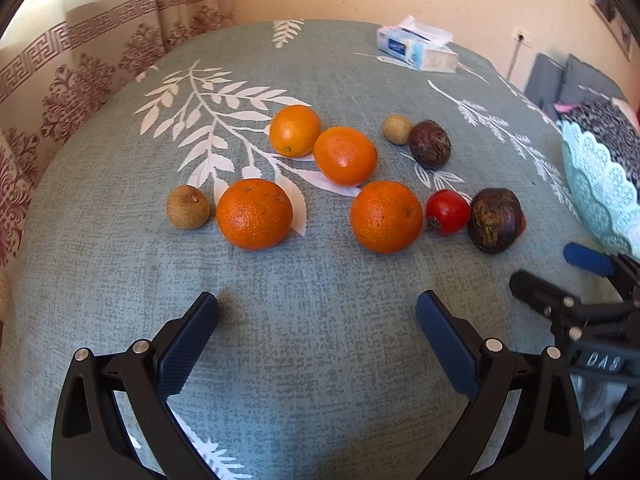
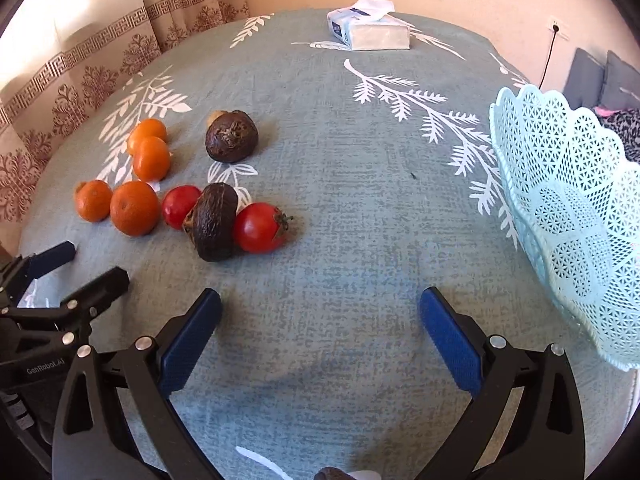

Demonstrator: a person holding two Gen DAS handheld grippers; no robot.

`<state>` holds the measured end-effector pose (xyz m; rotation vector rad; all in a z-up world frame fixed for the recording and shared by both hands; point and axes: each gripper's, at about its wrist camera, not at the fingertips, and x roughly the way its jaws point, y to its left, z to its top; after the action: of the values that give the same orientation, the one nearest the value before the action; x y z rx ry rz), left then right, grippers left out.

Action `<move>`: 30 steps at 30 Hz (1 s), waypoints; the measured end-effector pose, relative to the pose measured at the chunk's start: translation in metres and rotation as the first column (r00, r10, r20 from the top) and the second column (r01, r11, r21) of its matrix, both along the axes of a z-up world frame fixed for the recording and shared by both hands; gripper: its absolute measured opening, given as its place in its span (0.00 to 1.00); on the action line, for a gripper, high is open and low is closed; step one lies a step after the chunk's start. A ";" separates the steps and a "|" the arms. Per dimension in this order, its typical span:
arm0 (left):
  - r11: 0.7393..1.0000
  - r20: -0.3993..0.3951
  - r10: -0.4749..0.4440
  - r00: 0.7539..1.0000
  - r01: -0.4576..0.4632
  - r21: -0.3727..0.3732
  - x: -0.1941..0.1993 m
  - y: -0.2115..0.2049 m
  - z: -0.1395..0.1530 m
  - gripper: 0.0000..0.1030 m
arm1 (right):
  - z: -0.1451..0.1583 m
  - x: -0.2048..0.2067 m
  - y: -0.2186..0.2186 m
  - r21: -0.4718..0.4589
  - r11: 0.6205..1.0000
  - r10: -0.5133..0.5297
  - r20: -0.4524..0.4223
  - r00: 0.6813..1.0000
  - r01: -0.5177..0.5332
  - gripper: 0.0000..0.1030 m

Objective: Organize fruits
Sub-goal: 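Move the left tool toward the brown round fruit while the right tool approaches a red tomato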

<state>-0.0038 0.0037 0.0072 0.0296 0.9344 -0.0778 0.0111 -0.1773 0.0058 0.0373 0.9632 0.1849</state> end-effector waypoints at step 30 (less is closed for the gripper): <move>0.998 0.112 0.042 0.993 -0.037 -0.050 0.019 0.082 0.025 0.77 | -0.001 -0.003 -0.001 -0.013 0.999 0.045 -0.013 0.999 -0.045 0.98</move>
<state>0.0153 0.0858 0.0319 -0.0285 0.8198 -0.0612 0.0076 -0.1778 0.0050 0.0050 0.9781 0.2200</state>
